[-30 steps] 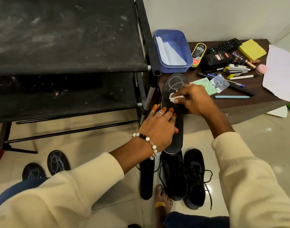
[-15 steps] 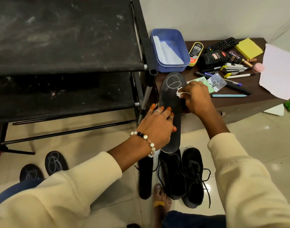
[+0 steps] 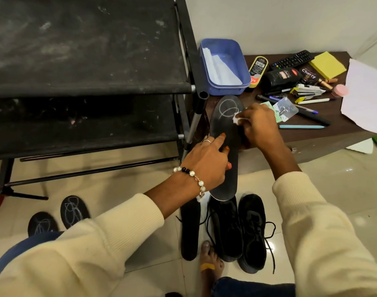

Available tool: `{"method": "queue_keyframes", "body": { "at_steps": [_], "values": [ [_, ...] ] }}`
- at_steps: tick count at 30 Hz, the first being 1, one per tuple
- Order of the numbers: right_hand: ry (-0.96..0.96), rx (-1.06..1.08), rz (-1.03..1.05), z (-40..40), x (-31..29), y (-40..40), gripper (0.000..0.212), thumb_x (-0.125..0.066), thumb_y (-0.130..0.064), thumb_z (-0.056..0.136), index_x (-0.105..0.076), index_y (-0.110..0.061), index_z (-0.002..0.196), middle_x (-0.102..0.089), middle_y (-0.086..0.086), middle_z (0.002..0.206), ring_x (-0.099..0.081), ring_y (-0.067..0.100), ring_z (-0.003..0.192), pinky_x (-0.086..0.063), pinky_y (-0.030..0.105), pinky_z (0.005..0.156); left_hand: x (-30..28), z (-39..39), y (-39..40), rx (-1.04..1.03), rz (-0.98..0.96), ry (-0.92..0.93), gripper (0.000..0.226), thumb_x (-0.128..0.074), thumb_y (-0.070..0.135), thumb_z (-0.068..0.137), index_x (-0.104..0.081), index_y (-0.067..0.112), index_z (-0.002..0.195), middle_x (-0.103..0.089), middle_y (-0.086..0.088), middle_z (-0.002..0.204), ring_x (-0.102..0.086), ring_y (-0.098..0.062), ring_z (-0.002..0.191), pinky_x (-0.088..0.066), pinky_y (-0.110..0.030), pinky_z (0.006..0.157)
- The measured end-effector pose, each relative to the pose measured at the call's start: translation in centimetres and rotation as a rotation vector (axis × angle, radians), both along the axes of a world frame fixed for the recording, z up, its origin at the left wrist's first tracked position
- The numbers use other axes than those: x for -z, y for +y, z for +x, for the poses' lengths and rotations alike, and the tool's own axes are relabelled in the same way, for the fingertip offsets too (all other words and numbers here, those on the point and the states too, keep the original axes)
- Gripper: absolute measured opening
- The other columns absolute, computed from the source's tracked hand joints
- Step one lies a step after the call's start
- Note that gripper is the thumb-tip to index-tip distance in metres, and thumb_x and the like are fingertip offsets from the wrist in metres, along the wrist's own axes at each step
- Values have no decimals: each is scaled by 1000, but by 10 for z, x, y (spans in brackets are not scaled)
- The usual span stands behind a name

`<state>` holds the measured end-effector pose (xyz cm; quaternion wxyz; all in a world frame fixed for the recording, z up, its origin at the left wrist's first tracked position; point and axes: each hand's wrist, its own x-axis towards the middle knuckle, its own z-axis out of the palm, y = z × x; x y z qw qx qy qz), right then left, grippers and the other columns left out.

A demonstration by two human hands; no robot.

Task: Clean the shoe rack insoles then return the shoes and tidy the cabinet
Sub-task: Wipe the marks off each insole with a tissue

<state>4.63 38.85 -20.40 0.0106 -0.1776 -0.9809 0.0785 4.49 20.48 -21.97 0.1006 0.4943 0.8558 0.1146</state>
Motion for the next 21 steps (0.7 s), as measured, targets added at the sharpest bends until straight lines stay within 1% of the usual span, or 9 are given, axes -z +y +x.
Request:
{"method": "queue_keyframes", "body": {
  "at_steps": [2, 6, 9, 12, 15, 18, 21],
  "values": [
    [54, 64, 69, -7, 5, 0, 28, -53, -6, 91, -65, -3, 116, -56, 21, 117, -45, 36, 110, -37, 37, 87, -1, -5, 1, 10, -18, 6, 44, -50, 32, 95, -54, 16, 136, -19, -11, 158, -34, -28, 131, -37, -36, 104],
    [86, 126, 52, -15, 10, -3, 27, -52, -4, 92, -65, 0, 115, -56, 23, 115, -45, 37, 109, -37, 36, 84, -1, -8, 4, 3, -38, 1, 40, -49, 31, 96, -58, 15, 131, -21, -13, 157, -33, -30, 132, -36, -38, 106],
    [47, 78, -19, -11, 6, -4, 27, -56, -10, 91, -68, -7, 115, -59, 21, 113, -52, 36, 105, -40, 36, 85, -2, -7, 6, -7, -40, -24, 38, -49, 31, 96, -57, 15, 129, -18, -17, 157, -30, -32, 133, -35, -40, 107],
    [-1, 4, -110, -5, 1, -5, 25, -62, -13, 89, -70, -11, 112, -62, 16, 113, -55, 33, 104, -41, 37, 89, -4, -10, 6, -14, -37, -41, 35, -47, 30, 97, -57, 16, 128, -18, -19, 157, -30, -33, 133, -32, -40, 109],
    [14, 12, -50, -9, 3, -6, 26, -60, -7, 87, -69, -8, 111, -62, 18, 112, -54, 34, 104, -42, 38, 89, -5, -11, 6, -6, -38, -30, 37, -47, 29, 97, -54, 16, 131, -18, -21, 156, -30, -34, 133, -29, -40, 111],
    [77, 118, 45, -19, 8, -7, 28, -55, -3, 88, -67, -2, 113, -58, 21, 115, -47, 36, 109, -40, 38, 86, -4, -12, 6, 11, -46, -21, 37, -48, 28, 97, -53, 16, 131, -18, -21, 156, -31, -35, 133, -30, -40, 110],
    [94, 182, 58, -25, 10, -11, 27, -55, -3, 89, -66, 0, 113, -57, 21, 117, -47, 36, 109, -40, 37, 87, -2, -13, 6, 20, -41, -11, 35, -48, 26, 97, -54, 15, 130, -18, -22, 156, -32, -35, 131, -30, -40, 110]
  ]
}}
